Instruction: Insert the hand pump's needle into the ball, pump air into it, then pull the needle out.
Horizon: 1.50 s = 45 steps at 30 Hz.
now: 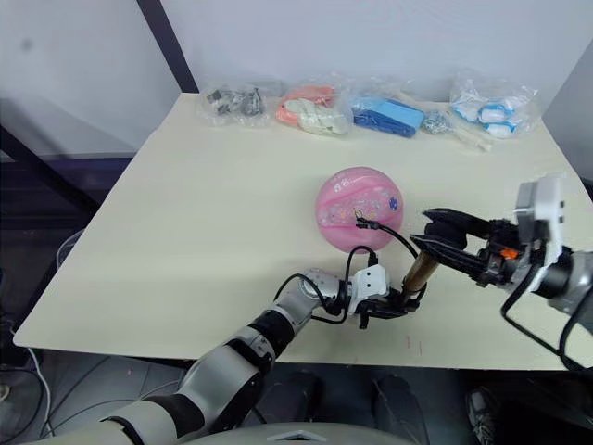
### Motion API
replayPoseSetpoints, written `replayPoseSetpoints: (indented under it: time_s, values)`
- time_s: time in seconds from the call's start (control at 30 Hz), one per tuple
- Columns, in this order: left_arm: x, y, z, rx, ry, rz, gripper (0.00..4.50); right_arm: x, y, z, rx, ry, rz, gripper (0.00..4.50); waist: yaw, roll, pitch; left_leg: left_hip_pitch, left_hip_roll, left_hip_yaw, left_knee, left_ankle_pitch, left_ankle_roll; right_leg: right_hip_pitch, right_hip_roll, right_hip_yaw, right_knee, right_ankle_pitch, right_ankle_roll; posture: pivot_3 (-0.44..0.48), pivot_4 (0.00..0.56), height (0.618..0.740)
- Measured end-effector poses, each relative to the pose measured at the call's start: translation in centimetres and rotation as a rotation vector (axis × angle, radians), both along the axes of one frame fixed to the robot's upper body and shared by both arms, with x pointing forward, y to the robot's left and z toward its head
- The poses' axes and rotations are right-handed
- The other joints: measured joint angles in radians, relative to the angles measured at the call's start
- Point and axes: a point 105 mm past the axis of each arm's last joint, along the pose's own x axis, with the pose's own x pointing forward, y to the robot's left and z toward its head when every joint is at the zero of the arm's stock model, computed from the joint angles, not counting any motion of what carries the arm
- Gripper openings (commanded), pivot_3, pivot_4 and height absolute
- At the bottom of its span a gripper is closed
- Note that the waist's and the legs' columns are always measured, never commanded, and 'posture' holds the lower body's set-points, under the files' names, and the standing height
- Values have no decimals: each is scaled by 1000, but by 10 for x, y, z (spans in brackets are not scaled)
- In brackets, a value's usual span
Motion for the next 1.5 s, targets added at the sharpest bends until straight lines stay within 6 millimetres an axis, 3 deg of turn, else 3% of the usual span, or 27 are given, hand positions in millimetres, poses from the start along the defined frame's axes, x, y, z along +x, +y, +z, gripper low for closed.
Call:
replayPoseSetpoints:
  time_s: [0.27, 0.4, 0.6, 0.77, 0.8, 1.07, 1.33, 1.5]
  values:
    - [0, 1, -2, 4, 4, 9, 1099, 9, 6, -49, -46, 15, -67, 1740, -1, -3, -6, 2, 0, 0, 0, 0, 0, 1, 1, 0, 0, 0, 0, 0, 150, 740]
    - [0, 1, -3, 7, 3, 10, 1099, 8, 8, -53, -37, -1, -67, 1740, -1, -1, -8, 2, 0, 0, 0, 0, 0, 1, 1, 1, 0, 0, 0, 0, 150, 740]
    - [0, -1, -1, 1, 1, 3, 1099, 11, -2, -39, -26, 43, -69, 1740, 0, 2, -5, 1, -1, 0, 0, 0, 0, 0, 0, 1, 0, 2, -3, 0, 150, 740]
    - [0, -2, 1, -8, -1, -5, 1099, 9, -12, 8, -14, 20, -29, 1740, 2, 7, 1, -2, -1, 0, 0, 0, 0, -1, -1, 0, 0, 2, -3, 0, 150, 740]
    - [-1, -2, 1, -9, -2, -6, 1099, 7, -15, 29, 2, 0, -17, 1740, 3, 7, 2, -2, -1, 0, 0, 0, 0, -1, -1, 0, 0, 2, -4, 0, 150, 740]
    - [-1, -2, 2, -11, -5, -10, 1099, -5, -17, 80, -10, -47, 28, 1740, 3, 7, 3, -5, -1, 0, 0, 0, 0, -2, -2, -1, -1, 2, -4, 0, 150, 740]
    - [-1, -3, 3, -14, -10, -18, 1099, -4, -18, 88, 5, -28, 28, 1740, 4, 6, 4, -10, -1, 0, 1, 0, 0, -6, -2, -1, -1, 3, -4, 0, 150, 740]
    - [-1, -2, 3, -12, -8, -19, 1099, -4, -18, 67, 22, -23, 3, 1740, 4, 3, 3, -10, -1, -1, 1, 0, 0, -6, -2, -1, -1, 3, -4, 0, 150, 740]
